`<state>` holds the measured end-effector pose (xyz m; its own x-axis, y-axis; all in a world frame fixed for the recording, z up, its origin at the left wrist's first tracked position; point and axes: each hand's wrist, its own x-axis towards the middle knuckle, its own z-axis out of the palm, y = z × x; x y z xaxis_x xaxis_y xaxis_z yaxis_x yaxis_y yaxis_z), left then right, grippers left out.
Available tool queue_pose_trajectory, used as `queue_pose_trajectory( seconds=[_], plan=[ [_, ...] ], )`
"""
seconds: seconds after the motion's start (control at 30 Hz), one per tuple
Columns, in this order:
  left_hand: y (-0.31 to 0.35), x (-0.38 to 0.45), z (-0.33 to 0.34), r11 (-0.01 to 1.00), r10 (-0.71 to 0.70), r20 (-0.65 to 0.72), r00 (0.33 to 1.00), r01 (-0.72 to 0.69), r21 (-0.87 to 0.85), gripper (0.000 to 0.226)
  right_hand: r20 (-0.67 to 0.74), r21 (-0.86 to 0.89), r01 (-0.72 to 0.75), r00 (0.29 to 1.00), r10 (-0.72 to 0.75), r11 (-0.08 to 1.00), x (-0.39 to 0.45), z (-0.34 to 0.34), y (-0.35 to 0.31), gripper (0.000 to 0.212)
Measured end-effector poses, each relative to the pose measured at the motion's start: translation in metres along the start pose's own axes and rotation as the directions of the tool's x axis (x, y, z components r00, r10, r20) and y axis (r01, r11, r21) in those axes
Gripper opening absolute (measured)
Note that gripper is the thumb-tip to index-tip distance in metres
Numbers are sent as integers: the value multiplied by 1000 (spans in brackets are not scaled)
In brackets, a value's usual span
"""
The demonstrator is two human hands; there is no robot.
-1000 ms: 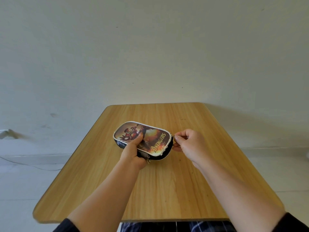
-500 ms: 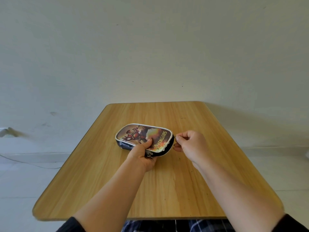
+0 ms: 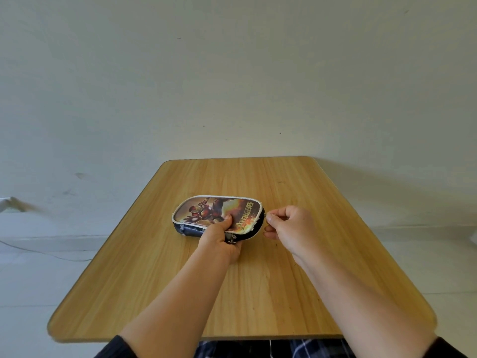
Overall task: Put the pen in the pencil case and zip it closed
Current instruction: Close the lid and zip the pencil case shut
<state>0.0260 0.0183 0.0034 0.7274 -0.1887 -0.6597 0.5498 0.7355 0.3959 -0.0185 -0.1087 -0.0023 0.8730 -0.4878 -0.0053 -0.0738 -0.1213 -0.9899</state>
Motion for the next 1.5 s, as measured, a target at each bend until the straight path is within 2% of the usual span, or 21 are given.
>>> queue_pose_trajectory(
  seconds=[0.3, 0.47, 0.6, 0.8, 1.23, 1.5],
  plan=[
    [-1, 1, 3, 999, 25, -35, 999, -26, -35, 36, 10, 4, -1, 1000, 1, 1000, -4, 6, 2, 6],
    [0, -3, 0, 998, -35, 45, 998, 37, -52, 34, 11, 181, -81, 997, 81, 980, -2, 7, 0, 6],
    [4, -5, -9, 992, -89, 74, 993, 82, 91, 36, 14, 299, -123, 992, 124, 946, 4, 2, -5, 6],
    [3, -4, -11, 977, -111, 130, 985, 84, 196, 31, -5, 269, -109, 993, 115, 957, 10, -6, -7, 8],
    [-4, -3, 1, 998, -1, 21, 1000, -1, 60, 29, 4, 197, -113, 993, 114, 974, 7, -4, 0, 5],
    [-4, -5, 5, 999, 2, -7, 1000, -2, 44, 30, 12, 201, -115, 993, 115, 973, 6, -5, -2, 5]
  ],
)
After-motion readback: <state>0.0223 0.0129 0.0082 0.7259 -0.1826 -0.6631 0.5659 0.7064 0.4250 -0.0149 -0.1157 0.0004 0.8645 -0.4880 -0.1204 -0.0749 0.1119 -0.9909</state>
